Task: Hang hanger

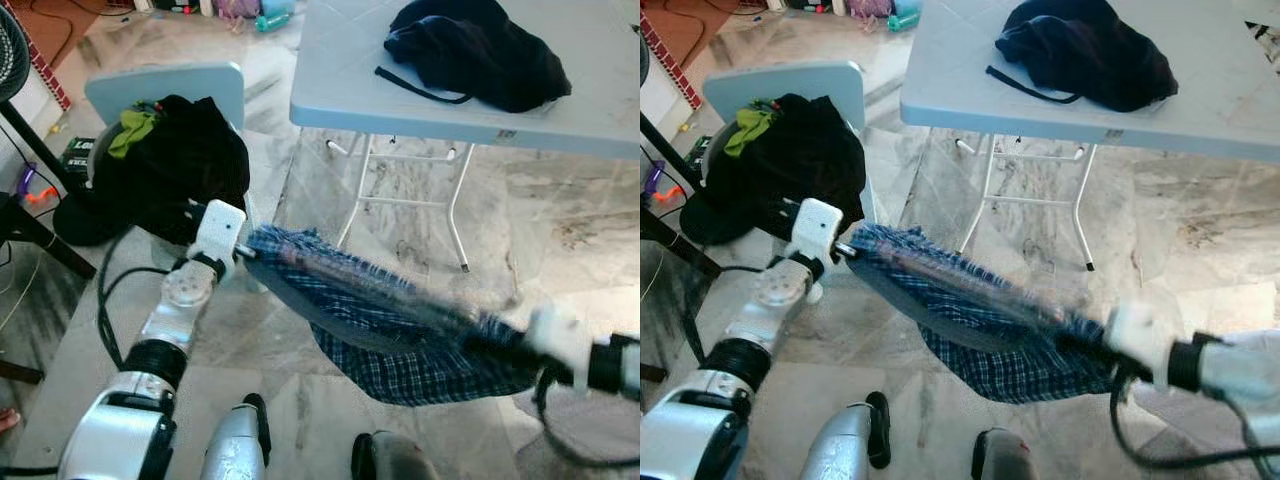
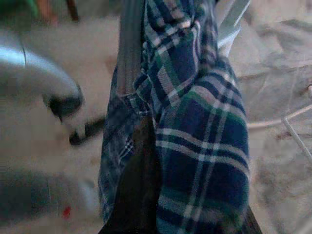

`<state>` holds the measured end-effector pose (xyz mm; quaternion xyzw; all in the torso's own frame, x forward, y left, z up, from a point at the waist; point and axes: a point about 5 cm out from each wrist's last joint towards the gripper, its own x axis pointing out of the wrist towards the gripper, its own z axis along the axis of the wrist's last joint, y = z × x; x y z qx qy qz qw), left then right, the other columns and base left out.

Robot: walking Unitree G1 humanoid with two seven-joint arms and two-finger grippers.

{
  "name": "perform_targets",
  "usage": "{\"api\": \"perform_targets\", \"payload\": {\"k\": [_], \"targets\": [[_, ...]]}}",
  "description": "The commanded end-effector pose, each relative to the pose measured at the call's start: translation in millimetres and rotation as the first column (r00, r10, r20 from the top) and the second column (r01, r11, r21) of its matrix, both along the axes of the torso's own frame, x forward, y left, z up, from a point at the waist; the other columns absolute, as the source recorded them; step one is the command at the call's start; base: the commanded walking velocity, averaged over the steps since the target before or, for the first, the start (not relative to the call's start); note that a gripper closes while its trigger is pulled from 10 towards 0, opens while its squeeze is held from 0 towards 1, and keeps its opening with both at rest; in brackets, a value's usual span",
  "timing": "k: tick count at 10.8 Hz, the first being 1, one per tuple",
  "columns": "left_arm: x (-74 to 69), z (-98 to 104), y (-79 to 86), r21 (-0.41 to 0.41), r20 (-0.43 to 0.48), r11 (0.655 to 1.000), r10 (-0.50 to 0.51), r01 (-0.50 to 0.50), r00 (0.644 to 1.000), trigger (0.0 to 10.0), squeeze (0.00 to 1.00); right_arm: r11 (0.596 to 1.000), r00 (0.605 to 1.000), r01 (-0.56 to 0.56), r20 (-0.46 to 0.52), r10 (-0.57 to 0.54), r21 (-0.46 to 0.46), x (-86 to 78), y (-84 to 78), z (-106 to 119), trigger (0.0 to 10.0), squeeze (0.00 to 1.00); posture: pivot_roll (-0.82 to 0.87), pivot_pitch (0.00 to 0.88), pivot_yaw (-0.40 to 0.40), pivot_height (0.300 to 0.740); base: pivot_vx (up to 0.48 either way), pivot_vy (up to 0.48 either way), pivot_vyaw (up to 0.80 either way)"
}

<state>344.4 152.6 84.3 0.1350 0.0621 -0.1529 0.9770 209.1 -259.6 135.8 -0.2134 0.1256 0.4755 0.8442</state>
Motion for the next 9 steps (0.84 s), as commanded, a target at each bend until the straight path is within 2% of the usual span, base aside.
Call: {"api": "perform_targets", "payload": {"k": [1,2,3,4,5,6,7,8,9], "targets": [[-7.8,-14,3.5,-0.032,-0.074,0.999,-0.002,-0.001,0.997,10.0,1.00,0.998,1.000,0.007,0.028,-0.009,0.069,3.1,1.8,11,10.0,0.00,-0.10,0.180,-0.016,0.740,0.000,0.000,0.00],[-13.4,-20,-6.7,-0.067,-0.112,0.996,-0.064,0.057,0.992,10.0,1.00,0.986,0.999,0.030,0.037,-0.036,0.166,7.4,9.1,14,10.0,0.00,-0.10,0.184,-0.019,0.740,0.000,0.000,0.00],[-22.0,-25,-17.2,-0.054,-0.117,0.987,-0.156,0.151,0.981,10.0,1.00,0.947,0.992,0.089,0.057,-0.111,0.309,14.9,18.4,18,10.0,0.00,-0.10,0.190,-0.023,0.740,0.000,0.000,0.00],[-25.0,-27,-21.6,-0.020,-0.110,0.982,-0.187,0.186,0.976,10.0,1.00,0.925,0.975,0.168,0.081,-0.207,0.340,26.9,22.9,13,10.0,0.00,-0.08,0.186,-0.032,0.740,0.000,0.000,0.00],[-28.3,-26,-28.8,0.006,-0.105,0.968,-0.251,0.253,0.962,10.0,1.00,0.917,0.947,0.246,0.123,-0.296,0.313,40.0,30.4,4,10.0,0.00,-0.07,0.179,-0.043,0.740,0.000,0.000,0.00],[-35.3,-29,-36.2,0.052,-0.112,0.940,-0.331,0.338,0.937,10.0,1.00,0.910,0.905,0.373,0.144,-0.399,0.181,55.4,39.6,-20,10.0,0.00,-0.06,0.155,-0.061,0.740,0.000,0.000,0.00],[-43.4,-36,-36.0,0.116,-0.139,0.904,-0.396,0.412,0.908,10.0,1.00,0.925,0.906,0.375,0.184,-0.381,0.066,60.1,49.7,-37,10.0,0.00,-0.04,0.142,-0.064,0.740,0.000,0.000,0.00],[-57.6,-47,-35.9,0.201,-0.200,0.823,-0.497,0.531,0.845,10.0,1.00,0.918,0.903,0.395,0.170,-0.395,0.037,65.2,57.5,-46,10.0,0.00,-0.04,0.136,-0.063,0.740,0.000,0.000,0.00],[-71.5,-53,-37.9,0.226,-0.264,0.728,-0.594,0.648,0.760,10.0,1.00,0.927,0.914,0.370,0.198,-0.354,-0.053,67.4,60.4,-54,10.0,0.00,-0.03,0.122,-0.058,0.740,0.000,0.000,0.00]]}}
